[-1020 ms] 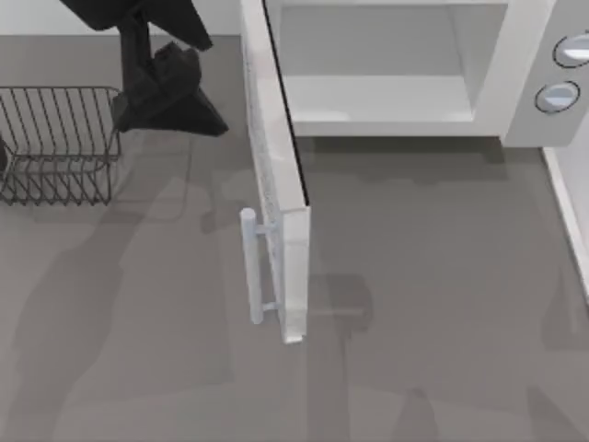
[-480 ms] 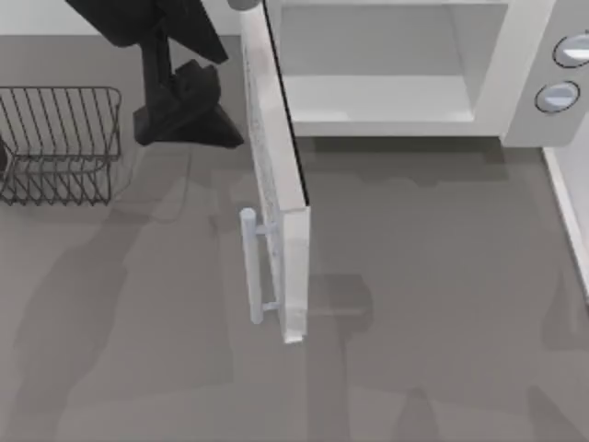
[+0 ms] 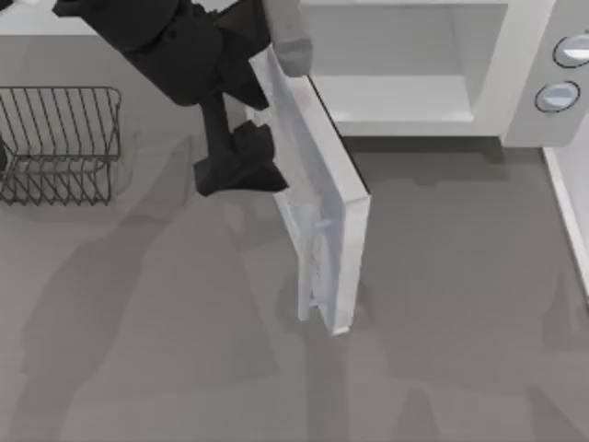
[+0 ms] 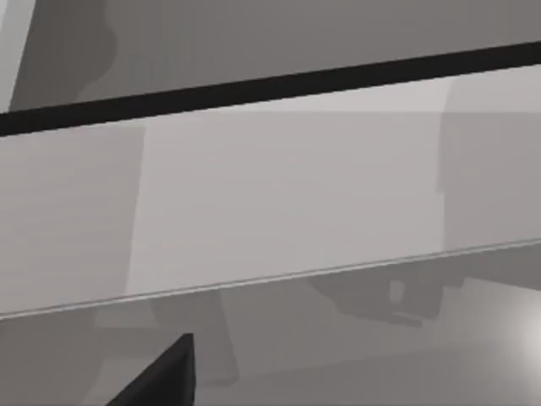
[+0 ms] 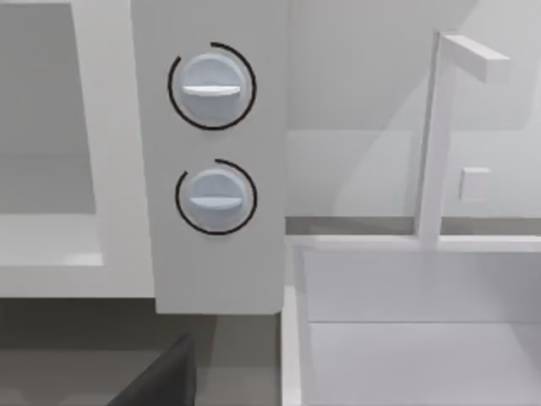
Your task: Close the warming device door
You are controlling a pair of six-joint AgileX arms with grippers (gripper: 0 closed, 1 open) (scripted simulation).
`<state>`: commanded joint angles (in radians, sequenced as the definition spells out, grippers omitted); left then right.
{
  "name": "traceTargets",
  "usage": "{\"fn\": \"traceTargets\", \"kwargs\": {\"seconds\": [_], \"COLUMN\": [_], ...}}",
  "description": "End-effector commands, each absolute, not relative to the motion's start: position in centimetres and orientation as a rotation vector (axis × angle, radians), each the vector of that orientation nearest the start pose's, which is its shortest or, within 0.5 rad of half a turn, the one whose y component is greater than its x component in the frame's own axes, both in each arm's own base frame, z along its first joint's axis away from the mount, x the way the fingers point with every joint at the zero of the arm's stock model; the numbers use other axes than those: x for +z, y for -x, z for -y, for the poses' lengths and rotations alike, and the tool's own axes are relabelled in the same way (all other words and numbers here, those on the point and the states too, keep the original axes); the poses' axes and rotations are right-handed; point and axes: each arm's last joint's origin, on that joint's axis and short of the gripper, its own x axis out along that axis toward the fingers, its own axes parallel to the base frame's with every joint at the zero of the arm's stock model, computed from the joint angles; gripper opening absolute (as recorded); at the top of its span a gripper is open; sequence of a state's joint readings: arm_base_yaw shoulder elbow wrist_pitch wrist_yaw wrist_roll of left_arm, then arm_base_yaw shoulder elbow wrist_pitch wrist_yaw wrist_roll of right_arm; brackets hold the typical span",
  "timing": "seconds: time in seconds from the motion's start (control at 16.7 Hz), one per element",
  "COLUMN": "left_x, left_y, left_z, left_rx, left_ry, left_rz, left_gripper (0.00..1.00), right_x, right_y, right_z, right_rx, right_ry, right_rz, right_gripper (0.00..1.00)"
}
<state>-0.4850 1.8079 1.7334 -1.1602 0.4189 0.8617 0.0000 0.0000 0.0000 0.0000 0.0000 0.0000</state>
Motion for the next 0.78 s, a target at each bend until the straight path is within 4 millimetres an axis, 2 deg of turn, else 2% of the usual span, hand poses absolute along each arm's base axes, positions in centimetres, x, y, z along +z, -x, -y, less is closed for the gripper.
{"fn": "traceTargets", "kwargs": {"seconds": [0.18, 0.78], "left_x": [30.75, 30.75], "left_y": [-32.23, -32.23], "left_z": [17.89, 17.89], "left_rx": [-1.272, -1.272], "left_ry": [-0.728, -0.728], "left_rz": [-0.856, -0.856], "left_gripper": [1.0, 0.25], "right_x": [16.0, 16.0], "right_y": [-10.57, -10.57], "right_z": [0.12, 0.12], "right_rx": [0.0, 0.0], "right_ry": [0.0, 0.0], "right_rz": [0.0, 0.0], "right_gripper": [1.0, 1.0]}}
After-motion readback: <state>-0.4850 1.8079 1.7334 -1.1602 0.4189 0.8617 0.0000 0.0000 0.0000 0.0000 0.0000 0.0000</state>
